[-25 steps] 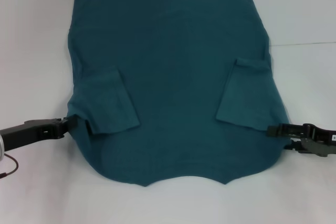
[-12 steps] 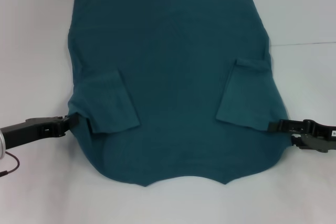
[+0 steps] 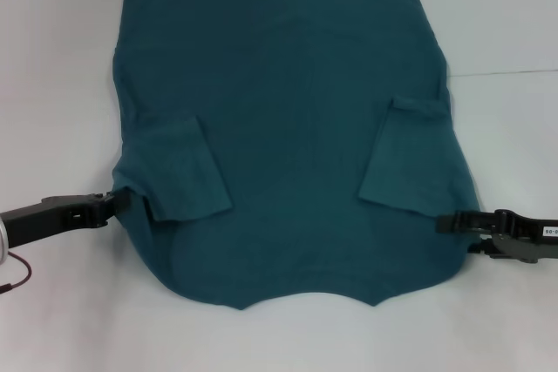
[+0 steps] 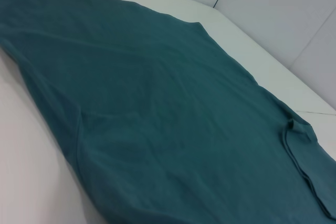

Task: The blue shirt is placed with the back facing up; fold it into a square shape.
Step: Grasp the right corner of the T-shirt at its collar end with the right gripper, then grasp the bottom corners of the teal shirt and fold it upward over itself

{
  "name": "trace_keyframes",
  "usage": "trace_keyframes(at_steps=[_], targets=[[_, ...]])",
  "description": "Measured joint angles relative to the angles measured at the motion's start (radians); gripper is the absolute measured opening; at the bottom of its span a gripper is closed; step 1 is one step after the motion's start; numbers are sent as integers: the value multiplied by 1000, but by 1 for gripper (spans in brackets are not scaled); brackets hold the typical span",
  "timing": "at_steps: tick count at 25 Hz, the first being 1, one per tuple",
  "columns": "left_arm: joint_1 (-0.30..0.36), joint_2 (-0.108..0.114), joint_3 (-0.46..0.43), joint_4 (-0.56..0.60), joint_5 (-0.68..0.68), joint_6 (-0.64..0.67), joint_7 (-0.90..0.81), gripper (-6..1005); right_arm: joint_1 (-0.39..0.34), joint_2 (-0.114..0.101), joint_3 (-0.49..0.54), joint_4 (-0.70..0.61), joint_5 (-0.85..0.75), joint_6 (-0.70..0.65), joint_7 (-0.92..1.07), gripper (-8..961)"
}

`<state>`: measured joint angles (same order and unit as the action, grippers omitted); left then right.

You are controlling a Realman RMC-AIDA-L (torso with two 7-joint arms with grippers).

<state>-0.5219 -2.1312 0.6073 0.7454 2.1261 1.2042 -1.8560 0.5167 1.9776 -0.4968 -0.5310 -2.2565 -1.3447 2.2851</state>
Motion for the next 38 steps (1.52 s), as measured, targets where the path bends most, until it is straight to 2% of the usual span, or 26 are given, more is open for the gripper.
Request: trace_keyframes(at_steps=[8, 14, 16, 27, 33, 38], targets=[[0, -1, 0, 0, 0, 0, 0, 66, 0, 1, 16, -8, 7, 2, 0, 848], [0, -1, 1, 0, 0, 0, 0, 68, -3, -4, 47, -2, 8, 3, 1, 711], [-1, 0, 2, 0, 0, 0, 0, 68, -3, -5, 46, -1, 8, 1, 0, 482], [2, 1, 2, 0, 0, 4, 0, 71, -9, 0, 39, 0, 6, 0, -4, 243], [5, 1, 0, 0, 0, 1, 0, 73, -16, -1, 44, 0, 8, -2, -16, 64], [14, 2, 0, 1, 0, 8, -5, 74, -29, 3, 51, 0, 19, -6, -49, 64]])
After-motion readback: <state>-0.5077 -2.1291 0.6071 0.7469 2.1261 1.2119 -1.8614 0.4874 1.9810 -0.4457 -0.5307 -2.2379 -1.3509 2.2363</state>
